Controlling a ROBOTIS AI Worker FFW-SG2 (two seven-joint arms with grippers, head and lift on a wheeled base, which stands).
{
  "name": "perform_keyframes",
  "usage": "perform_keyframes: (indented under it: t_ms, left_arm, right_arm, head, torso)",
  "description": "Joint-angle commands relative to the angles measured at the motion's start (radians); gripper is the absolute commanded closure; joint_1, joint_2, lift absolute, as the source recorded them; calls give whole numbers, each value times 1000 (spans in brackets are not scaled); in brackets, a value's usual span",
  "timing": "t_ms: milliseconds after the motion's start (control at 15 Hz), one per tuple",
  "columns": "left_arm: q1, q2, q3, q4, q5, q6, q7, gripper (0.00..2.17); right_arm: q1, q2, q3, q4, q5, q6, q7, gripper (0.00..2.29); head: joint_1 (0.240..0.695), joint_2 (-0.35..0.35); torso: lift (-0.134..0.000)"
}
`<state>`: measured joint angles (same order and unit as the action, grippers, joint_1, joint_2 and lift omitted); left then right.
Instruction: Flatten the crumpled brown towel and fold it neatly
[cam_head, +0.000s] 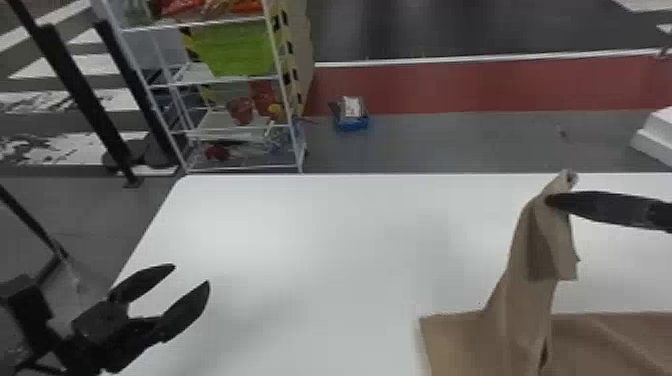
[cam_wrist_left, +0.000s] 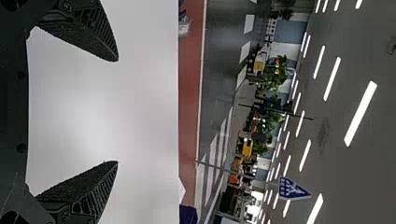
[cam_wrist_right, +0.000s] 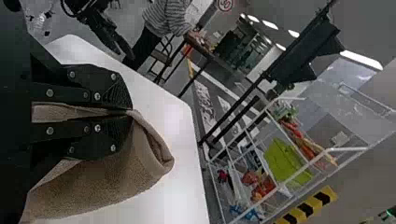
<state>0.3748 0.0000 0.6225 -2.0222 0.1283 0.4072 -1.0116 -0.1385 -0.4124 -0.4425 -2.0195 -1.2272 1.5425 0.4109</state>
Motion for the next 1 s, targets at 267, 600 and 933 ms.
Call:
perform_keyframes:
  t_ms: [267,600,933]
  left_arm:
    - [3,-3,14,-18,-2,0,7,103]
    - [-16,-3,-12,-13,-47,6,8,103]
    - [-33,-3,-50,3,-98,6,7,103]
  right_arm:
    - [62,-16,-91,-74,-86,30,-6,1021]
    - [218,-105,-334,-73,-121,30,60,1021]
    - [459,-129,-438,-68,17,30,216,1021]
  head:
    - [695,248]
    - [695,170]
    - [695,32]
  torso:
    - [-124]
    - [-124]
    - [-124]
